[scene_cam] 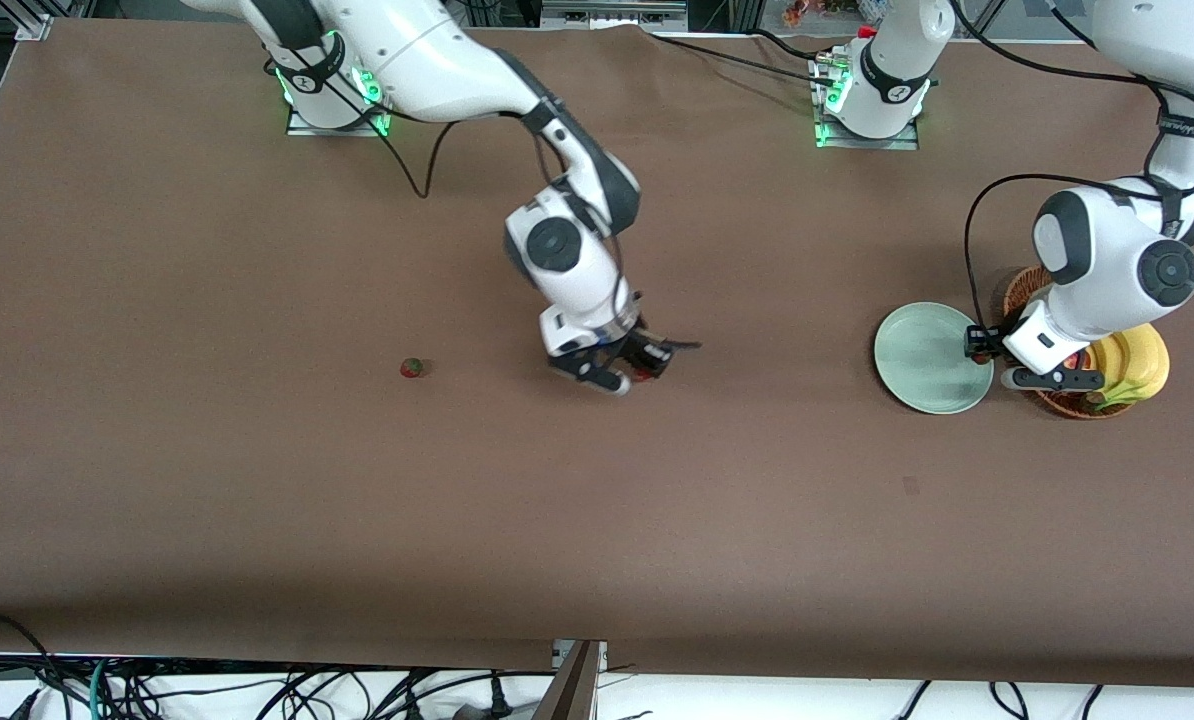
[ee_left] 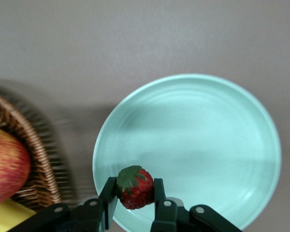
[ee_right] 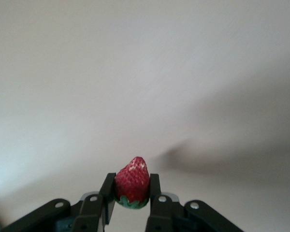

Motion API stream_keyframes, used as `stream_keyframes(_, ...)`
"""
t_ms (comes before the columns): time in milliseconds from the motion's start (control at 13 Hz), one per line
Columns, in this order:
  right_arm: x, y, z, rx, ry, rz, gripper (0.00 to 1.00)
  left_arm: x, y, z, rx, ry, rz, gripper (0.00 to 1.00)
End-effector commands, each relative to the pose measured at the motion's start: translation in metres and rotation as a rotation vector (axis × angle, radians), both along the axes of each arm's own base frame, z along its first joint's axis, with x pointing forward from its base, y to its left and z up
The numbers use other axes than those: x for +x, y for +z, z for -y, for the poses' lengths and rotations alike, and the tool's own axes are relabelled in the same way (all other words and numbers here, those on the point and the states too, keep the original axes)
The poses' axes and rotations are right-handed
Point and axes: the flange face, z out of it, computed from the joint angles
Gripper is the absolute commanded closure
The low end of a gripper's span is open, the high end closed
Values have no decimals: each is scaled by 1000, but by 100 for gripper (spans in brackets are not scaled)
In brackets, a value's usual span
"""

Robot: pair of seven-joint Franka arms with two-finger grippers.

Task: Collect all strawberries into plate
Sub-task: 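Release the strawberry onto the plate while the right gripper sets another down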

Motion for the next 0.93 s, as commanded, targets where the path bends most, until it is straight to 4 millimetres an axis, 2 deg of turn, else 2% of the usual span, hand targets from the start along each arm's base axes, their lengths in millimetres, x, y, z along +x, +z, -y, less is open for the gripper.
stream_keyframes(0, -40, -20, -48, 119, -88, 44, 64, -2, -15, -2, -15, -29, 4, 87)
stream_keyframes(77, -56, -29, -64, 177, -122, 67, 56, -3, -19, -2, -16, -32, -4, 61)
stream_keyframes(154, -65, -34, -73, 248, -169, 91, 43, -2, -19, -1, -16, -37, -3, 19)
stream_keyframes(232, -70, -33, -77, 289, -200, 96, 34, -1, -17, -1, -16, -37, -1, 0)
stream_keyframes(309, -69, -28, -77, 300, -210, 97, 24, 1, -13, -1, -16, -38, 5, 0)
stream_keyframes(386, -66, -19, -76, 307, -212, 103, 20, 3, -6, 0, -16, -36, 14, 0)
stream_keyframes(540, -48, -7, -67, 303, -218, 119, 19, 7, 14, 0, -19, -34, 41, 0)
stream_keyframes(695, -17, 5, -46, 266, -244, 93, 19, 14, 49, 6, -28, -32, 63, 0)
stream_keyframes(849, 8, 30, -30, 181, -192, 58, 19, 18, 80, 14, -40, -8, 64, 0)
